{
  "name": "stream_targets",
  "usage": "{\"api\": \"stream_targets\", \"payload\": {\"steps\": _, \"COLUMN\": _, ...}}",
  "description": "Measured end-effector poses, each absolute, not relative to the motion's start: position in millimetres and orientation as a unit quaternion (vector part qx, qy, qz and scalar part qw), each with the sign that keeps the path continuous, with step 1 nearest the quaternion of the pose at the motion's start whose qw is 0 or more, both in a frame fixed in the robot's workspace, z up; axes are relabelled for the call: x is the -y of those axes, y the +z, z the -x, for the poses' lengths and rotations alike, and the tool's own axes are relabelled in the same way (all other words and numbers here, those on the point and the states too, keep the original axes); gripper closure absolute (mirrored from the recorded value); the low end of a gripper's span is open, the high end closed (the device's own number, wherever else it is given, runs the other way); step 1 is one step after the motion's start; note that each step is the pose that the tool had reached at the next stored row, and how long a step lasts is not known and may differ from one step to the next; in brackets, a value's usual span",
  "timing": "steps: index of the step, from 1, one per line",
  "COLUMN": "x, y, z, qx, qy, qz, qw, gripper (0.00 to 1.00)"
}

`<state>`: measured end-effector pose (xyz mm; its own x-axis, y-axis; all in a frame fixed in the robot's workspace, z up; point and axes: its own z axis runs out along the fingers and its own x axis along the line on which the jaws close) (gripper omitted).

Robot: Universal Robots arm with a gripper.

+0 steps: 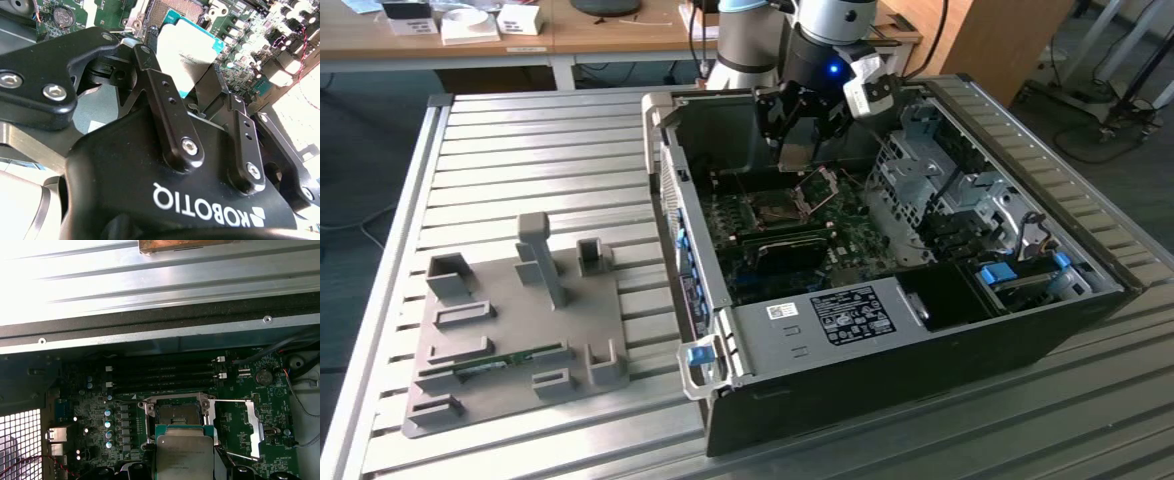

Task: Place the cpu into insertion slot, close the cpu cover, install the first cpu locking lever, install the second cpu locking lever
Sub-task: 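Place the cpu into insertion slot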

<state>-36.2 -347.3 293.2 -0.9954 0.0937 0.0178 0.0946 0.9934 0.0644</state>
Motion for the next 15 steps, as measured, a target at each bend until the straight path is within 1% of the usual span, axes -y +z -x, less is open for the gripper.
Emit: {"api": "stream_targets", "payload": {"steps": 15, "x": 347.4, "y": 293.1, "z": 36.2, "qx": 0.995, "qy": -0.033, "qz": 0.092, "qw": 0.006, "gripper": 0.46}}
